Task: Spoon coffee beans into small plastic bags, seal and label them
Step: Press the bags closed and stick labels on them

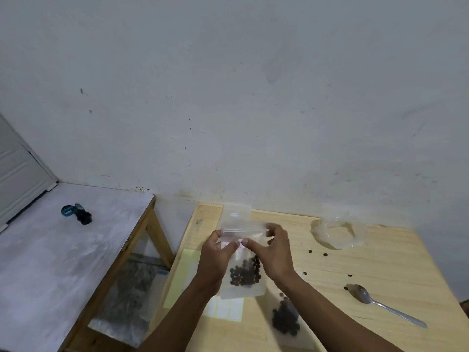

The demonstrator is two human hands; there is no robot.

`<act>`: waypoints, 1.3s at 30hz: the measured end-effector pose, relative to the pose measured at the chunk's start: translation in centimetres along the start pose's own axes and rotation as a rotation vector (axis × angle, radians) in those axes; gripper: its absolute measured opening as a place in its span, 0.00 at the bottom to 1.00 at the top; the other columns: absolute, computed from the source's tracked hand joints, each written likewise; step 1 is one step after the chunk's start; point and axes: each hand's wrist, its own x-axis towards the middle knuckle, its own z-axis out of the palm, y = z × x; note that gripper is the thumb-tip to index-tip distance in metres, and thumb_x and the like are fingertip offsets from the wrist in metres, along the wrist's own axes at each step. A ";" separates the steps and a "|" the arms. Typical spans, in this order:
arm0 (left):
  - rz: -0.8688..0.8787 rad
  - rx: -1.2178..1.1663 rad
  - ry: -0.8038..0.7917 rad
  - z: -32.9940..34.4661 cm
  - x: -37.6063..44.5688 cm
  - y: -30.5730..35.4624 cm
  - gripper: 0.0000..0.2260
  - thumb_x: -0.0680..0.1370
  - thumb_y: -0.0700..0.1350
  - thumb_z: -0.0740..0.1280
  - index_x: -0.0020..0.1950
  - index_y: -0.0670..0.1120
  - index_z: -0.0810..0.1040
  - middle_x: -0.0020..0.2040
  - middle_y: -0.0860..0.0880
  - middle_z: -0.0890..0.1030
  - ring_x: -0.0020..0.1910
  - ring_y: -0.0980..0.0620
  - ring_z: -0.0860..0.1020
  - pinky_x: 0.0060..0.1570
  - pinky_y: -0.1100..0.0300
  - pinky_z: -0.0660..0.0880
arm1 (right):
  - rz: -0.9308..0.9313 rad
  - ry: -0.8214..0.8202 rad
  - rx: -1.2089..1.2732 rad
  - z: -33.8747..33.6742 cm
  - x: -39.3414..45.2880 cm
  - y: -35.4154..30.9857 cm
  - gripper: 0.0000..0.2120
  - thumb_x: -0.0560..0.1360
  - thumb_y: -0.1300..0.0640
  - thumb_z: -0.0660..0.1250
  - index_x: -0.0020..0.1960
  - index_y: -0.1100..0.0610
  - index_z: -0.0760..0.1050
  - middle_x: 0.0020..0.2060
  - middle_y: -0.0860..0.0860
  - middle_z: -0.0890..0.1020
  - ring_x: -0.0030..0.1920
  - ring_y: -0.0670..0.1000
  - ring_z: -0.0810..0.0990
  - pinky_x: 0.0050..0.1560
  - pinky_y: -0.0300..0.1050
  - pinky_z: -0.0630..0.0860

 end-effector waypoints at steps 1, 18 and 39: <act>0.003 0.008 0.005 0.1 0.1 0.1 0.09 0.76 0.40 0.72 0.55 0.48 0.81 0.48 0.53 0.86 0.48 0.54 0.83 0.46 0.64 0.78 | 0.018 -0.042 0.035 -0.2 0.1 -0.1 0.19 0.66 0.46 0.79 0.46 0.51 0.72 0.41 0.44 0.75 0.41 0.45 0.73 0.44 0.42 0.72; -0.104 -0.065 0.152 0.1 3.7 -0.8 0.09 0.75 0.42 0.72 0.54 0.47 0.80 0.51 0.46 0.83 0.52 0.44 0.81 0.48 0.56 0.77 | 0.141 -0.427 0.214 -2.0 0.8 2.7 0.19 0.76 0.65 0.68 0.63 0.49 0.74 0.37 0.51 0.79 0.40 0.52 0.80 0.44 0.47 0.78; -0.115 0.731 0.021 -1.8 9.7 -5.9 0.26 0.76 0.41 0.71 0.73 0.45 0.69 0.61 0.43 0.79 0.59 0.45 0.77 0.55 0.60 0.72 | 0.268 -0.355 -0.114 3.8 6.3 5.1 0.20 0.74 0.71 0.64 0.65 0.66 0.70 0.38 0.54 0.73 0.41 0.53 0.73 0.41 0.44 0.72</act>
